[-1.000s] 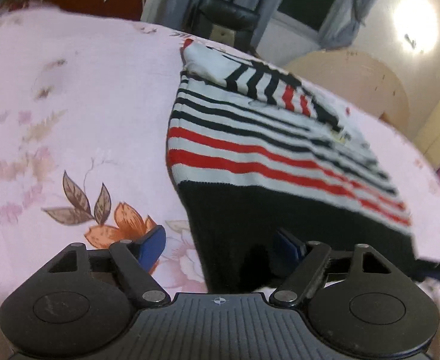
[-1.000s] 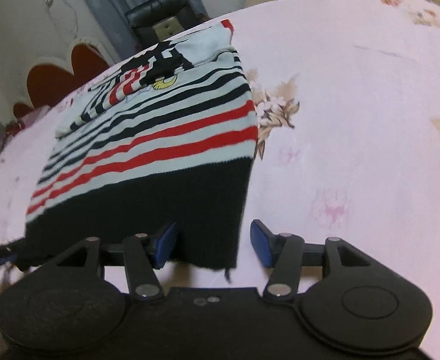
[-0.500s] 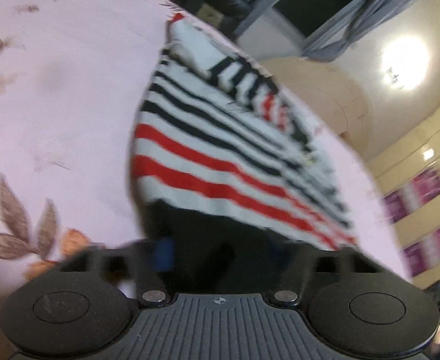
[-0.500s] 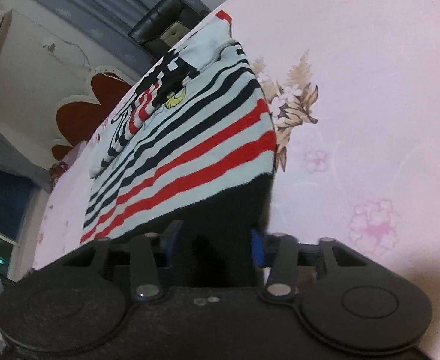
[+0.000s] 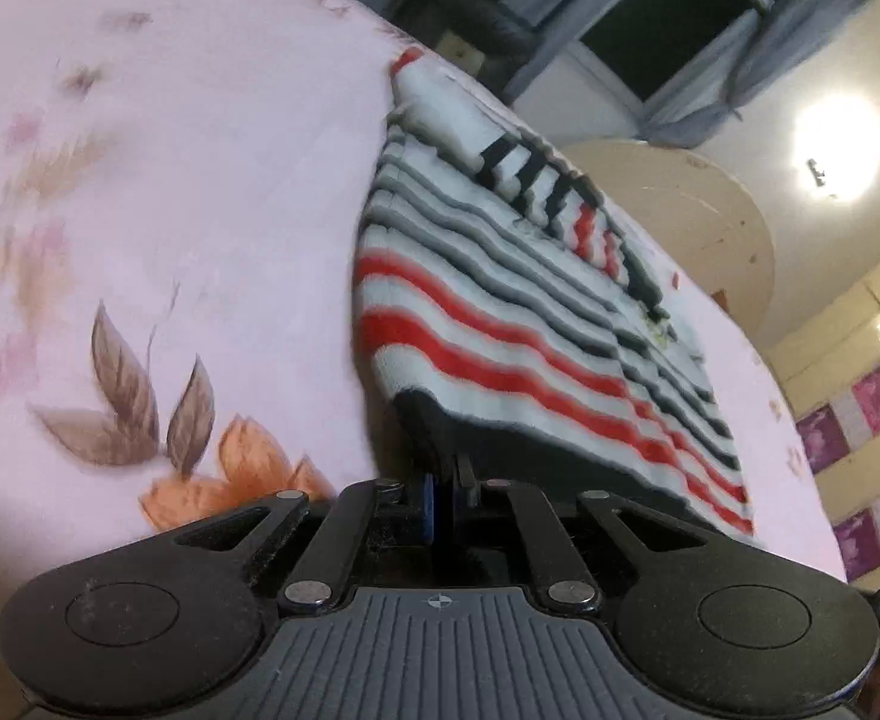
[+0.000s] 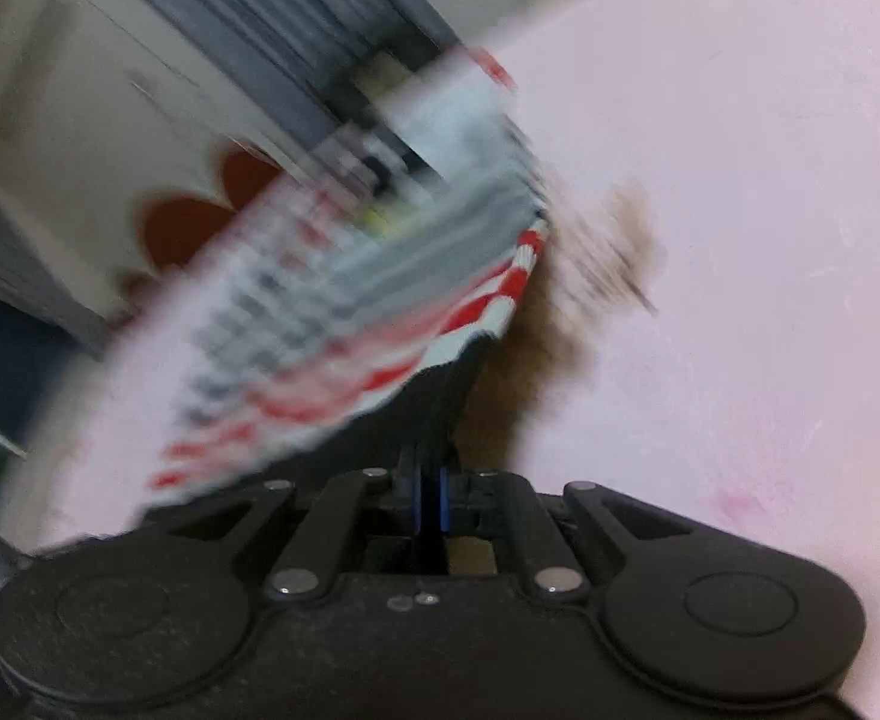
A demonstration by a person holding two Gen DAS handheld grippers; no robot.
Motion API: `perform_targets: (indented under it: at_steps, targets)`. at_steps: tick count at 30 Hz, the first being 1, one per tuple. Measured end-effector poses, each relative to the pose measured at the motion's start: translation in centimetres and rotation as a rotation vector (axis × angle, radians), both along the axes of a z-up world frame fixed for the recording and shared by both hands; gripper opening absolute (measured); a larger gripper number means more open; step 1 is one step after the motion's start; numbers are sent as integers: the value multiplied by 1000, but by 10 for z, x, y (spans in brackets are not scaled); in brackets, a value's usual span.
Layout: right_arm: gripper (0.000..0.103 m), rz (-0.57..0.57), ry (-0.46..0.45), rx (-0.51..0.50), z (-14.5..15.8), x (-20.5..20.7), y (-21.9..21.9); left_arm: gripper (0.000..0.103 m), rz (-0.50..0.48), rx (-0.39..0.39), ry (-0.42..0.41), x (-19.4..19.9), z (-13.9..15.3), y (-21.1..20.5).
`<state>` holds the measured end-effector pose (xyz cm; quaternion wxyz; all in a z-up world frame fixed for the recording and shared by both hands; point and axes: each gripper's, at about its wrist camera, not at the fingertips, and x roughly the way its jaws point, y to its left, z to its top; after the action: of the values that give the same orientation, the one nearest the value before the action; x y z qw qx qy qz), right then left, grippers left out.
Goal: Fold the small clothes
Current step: 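Carry the held hem over the body with both tools and lay it down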
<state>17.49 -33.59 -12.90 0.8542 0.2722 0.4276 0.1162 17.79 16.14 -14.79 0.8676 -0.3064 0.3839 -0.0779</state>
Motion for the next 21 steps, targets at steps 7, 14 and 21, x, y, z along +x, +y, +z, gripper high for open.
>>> perform_targets:
  at_steps: [7,14,21]
  targets:
    - [21,0,27,122,-12,-6,-7,46,0,-113,-23,-11,-1,-3]
    - [34,24,39,196,-15,-9,-7,60,-4,-256,-38,-20,-11,-4]
    - [6,-10,44,177,-21,4,-5,6,11,-228,-16,-16,-19,-7]
